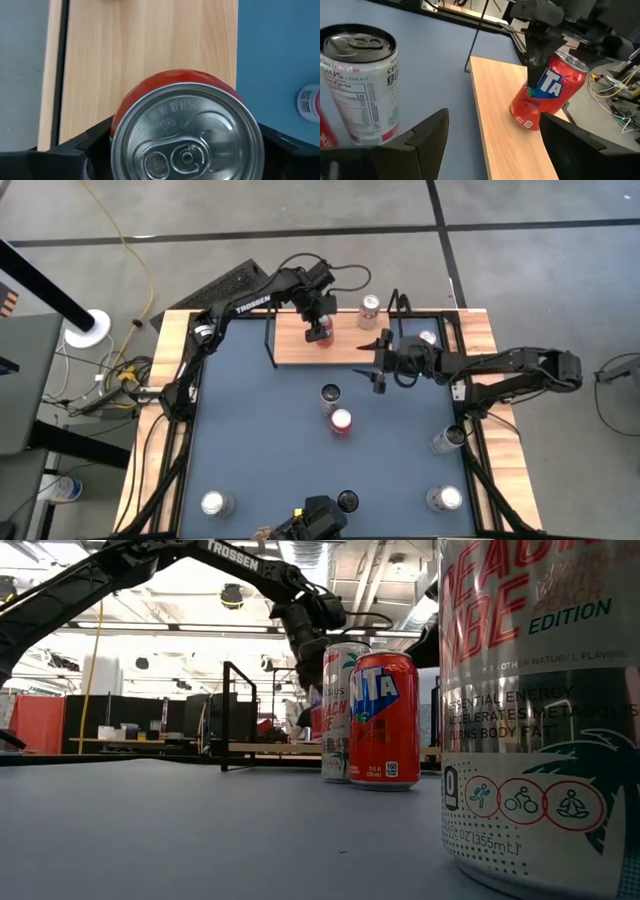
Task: Place canned beverage on shelf
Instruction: Put the top left orange soda can on the shelf
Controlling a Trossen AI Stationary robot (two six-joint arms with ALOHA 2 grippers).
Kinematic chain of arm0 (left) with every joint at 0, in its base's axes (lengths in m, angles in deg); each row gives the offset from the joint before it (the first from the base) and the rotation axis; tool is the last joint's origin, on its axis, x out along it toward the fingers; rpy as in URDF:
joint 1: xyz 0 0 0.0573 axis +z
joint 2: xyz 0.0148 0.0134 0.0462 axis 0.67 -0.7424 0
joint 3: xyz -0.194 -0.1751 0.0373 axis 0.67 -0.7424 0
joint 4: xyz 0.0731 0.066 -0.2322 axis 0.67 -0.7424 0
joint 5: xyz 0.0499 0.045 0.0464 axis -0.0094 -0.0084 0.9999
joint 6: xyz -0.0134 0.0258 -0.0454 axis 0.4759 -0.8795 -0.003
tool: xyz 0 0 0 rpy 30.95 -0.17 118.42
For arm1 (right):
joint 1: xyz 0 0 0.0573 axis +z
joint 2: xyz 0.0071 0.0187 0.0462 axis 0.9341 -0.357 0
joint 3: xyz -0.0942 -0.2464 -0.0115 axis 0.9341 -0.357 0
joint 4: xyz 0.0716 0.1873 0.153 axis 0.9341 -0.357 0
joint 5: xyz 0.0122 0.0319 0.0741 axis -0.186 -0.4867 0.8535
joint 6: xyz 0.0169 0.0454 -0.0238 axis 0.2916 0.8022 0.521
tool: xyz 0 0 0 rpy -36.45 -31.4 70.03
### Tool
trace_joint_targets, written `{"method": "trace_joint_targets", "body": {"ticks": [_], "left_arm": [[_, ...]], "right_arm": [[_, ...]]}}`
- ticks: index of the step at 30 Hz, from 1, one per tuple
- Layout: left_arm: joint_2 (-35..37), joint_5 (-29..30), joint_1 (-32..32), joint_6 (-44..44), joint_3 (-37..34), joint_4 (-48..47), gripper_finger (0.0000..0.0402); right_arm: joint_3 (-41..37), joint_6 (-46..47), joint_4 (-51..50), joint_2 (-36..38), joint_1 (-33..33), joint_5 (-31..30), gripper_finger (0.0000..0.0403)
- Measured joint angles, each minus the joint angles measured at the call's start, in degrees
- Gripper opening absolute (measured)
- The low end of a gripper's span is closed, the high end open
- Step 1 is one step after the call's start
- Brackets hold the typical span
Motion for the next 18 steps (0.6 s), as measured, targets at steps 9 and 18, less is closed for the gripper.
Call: {"method": "trace_joint_targets", "body": {"ticks": [9,18], "left_arm": [[0.0,0.0,-0.3,0.4,0.0,0.1,0.0361],[0.0,1.7,-0.3,-0.8,0.0,0.0,0.0364]], "right_arm": [[0.0,-1.1,0.8,0.0,-1.5,0.4,0.0305],[0.0,-1.5,0.8,0.0,-1.5,0.3,0.0305]]}}
